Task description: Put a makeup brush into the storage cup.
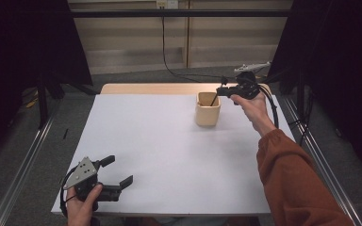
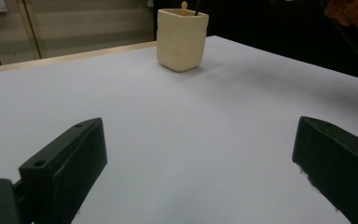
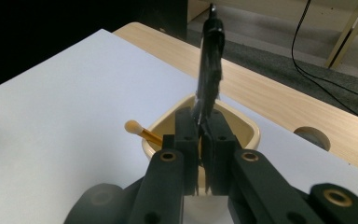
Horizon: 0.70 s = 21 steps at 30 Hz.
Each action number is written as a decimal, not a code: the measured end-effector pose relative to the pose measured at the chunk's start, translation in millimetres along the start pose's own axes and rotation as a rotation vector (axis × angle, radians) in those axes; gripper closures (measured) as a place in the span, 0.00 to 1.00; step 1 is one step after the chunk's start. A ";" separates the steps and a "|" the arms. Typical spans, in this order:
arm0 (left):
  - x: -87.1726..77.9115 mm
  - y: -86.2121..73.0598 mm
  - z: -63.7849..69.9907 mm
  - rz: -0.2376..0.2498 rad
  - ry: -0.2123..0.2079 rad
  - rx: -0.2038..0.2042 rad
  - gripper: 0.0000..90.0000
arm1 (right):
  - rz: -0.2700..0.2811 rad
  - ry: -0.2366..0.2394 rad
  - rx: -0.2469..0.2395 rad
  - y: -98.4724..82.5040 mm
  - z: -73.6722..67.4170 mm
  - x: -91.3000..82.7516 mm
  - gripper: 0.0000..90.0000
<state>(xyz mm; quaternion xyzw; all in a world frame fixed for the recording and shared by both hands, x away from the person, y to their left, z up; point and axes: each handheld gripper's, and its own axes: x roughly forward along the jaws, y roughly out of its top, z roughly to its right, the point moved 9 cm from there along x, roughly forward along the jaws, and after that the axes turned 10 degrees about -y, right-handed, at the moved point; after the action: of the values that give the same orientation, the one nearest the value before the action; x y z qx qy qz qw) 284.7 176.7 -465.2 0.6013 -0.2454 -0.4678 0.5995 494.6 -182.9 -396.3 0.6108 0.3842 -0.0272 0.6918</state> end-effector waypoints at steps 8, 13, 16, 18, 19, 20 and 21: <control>1.3 -1.3 0.6 -0.014 -0.009 0.005 0.03 | 0.005 0.002 0.013 -3.8 -0.7 4.0 0.95; 0.5 -1.7 0.2 -0.017 -0.011 0.006 0.03 | 0.001 0.008 0.010 -5.6 -4.9 7.6 0.94; 0.8 -2.3 0.8 -0.021 -0.014 0.003 0.03 | 0.002 0.014 0.011 -7.8 -6.3 9.6 0.94; 1.4 -2.4 1.3 -0.021 -0.016 0.004 0.03 | 0.008 0.010 0.010 -9.0 -6.7 9.7 0.89; 1.8 -2.3 1.3 -0.022 -0.019 0.010 0.03 | 0.008 0.007 0.009 -10.2 -5.9 9.6 0.87; 1.8 -2.5 1.6 -0.026 -0.019 0.008 0.03 | 0.009 0.006 0.013 -11.8 -4.9 9.3 0.84; 1.9 -2.6 1.7 -0.025 -0.020 0.008 0.03 | 0.012 0.007 0.015 -12.7 -3.9 9.0 0.81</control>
<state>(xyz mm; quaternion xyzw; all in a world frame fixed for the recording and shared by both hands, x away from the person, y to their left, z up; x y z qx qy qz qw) 283.4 174.7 -467.9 0.6021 -0.2455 -0.4803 0.5887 492.6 -178.8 -411.7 0.6183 0.3828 -0.0237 0.6860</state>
